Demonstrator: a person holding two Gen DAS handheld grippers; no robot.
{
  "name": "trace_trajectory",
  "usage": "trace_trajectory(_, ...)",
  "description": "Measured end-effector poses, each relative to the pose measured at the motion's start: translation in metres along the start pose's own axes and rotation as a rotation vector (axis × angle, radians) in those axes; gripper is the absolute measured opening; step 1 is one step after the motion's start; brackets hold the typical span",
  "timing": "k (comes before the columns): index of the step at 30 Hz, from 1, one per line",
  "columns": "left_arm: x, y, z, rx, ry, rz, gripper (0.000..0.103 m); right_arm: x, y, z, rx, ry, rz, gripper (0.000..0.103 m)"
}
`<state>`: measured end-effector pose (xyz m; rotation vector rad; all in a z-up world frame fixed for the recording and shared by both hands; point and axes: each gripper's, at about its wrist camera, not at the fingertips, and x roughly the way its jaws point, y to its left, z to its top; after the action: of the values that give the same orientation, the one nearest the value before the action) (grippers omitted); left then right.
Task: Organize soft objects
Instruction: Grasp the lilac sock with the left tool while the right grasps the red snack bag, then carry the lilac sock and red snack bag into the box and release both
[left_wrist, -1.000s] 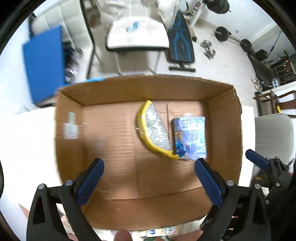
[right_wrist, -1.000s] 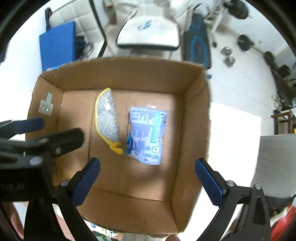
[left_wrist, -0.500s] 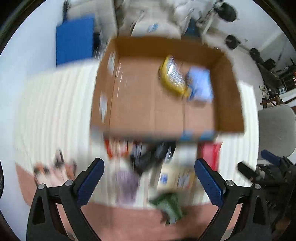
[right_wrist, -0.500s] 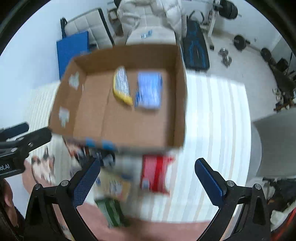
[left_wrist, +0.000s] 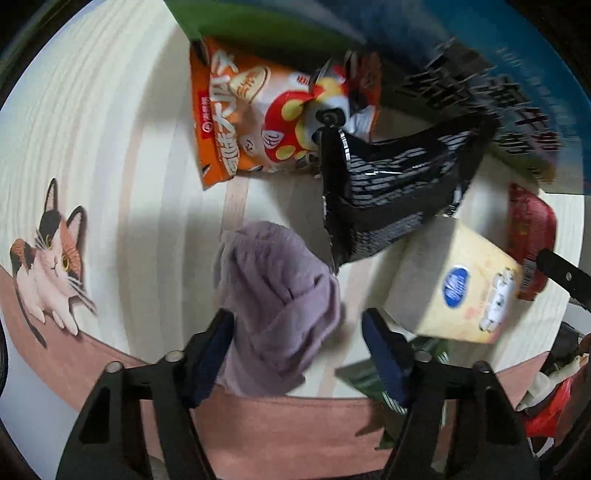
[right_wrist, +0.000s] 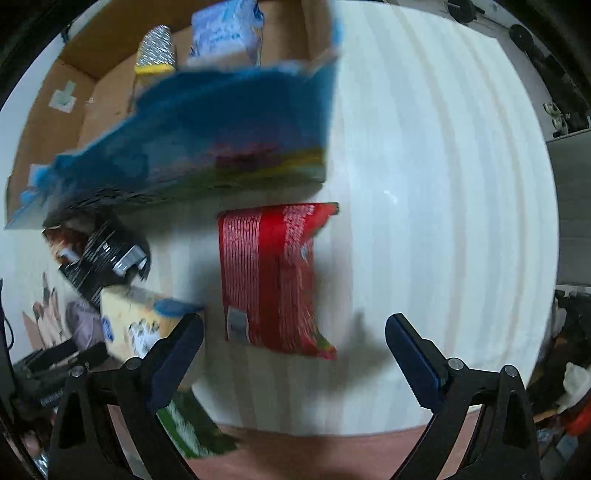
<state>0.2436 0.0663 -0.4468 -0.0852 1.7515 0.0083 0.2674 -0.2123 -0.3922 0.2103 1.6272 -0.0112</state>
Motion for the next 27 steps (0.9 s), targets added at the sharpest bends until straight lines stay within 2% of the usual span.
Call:
trace_trajectory(2,0.008,0.000,0.001,0.009,0.010,0.019,0.053,0.011,0.005,0.002,0.012,0.017,0.011,0.088)
trace_trajectory(3,0.011,0.000,0.002,0.008,0.017,0.023,0.045,0.015,0.007,0.003,0.016,0.024,0.016,0.086)
trace_trajectory(4,0.013,0.002,0.001,0.002,0.022,0.024,0.042,0.020,0.009,0.002,0.019,0.031,0.020,0.084)
trace_trajectory(5,0.013,0.002,0.001,-0.001,0.011,0.022,0.041,0.023,0.011,0.002,0.018,0.035,0.022,0.076)
trace_trajectory(6,0.013,0.002,0.000,-0.004,0.009,0.026,0.038,0.024,0.013,0.001,0.014,0.033,0.010,0.063)
trace_trajectory(9,0.014,0.008,-0.008,-0.027,0.012,0.018,0.037,0.023,0.010,-0.007,0.012,0.038,-0.009,0.055)
trace_trajectory(15,0.024,0.012,-0.051,-0.027,0.038,0.027,0.037,0.027,-0.021,-0.061,0.002,0.113,-0.041,0.054)
trace_trajectory(19,0.028,0.007,-0.068,-0.005,0.013,0.055,0.037,0.033,-0.032,-0.103,-0.007,0.153,-0.062,0.054)
trace_trajectory(27,0.025,0.004,-0.067,-0.009,0.019,0.042,0.037,0.044,-0.033,-0.126,0.000,0.122,-0.121,0.057)
